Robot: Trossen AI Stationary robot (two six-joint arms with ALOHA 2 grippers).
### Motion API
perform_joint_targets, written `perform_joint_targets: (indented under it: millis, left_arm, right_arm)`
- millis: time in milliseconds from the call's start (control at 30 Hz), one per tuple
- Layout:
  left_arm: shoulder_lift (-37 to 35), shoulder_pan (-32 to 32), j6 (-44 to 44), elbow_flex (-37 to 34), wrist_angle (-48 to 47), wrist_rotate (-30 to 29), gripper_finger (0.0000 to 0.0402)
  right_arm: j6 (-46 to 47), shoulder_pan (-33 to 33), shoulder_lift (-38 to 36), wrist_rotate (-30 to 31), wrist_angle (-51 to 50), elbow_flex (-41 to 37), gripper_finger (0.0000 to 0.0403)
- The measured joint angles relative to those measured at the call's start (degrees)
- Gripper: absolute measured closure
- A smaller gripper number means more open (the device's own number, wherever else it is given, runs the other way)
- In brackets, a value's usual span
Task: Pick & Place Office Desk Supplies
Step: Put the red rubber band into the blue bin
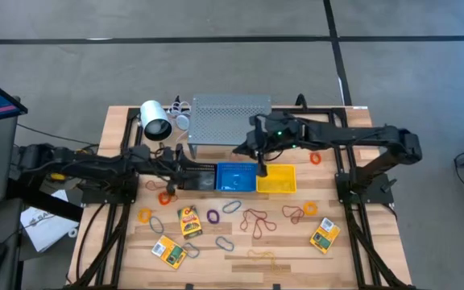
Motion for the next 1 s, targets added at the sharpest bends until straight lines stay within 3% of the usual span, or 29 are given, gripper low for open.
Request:
perform_joint_targets:
  millis: [267,1000]
  left_arm:
    - [9.8,0.0,1.8,7.4,0.0,0.0,0.0209]
    - [22.7,-2.0,6.1,21.4,0.0,0.0,0.021]
  right_arm:
    - [-1.0,1.9,2.5,-0.8,5.3,0.0,0.0403]
    - [-1.5,4.1,2.5,-0.7,11.0,0.0,0.0403]
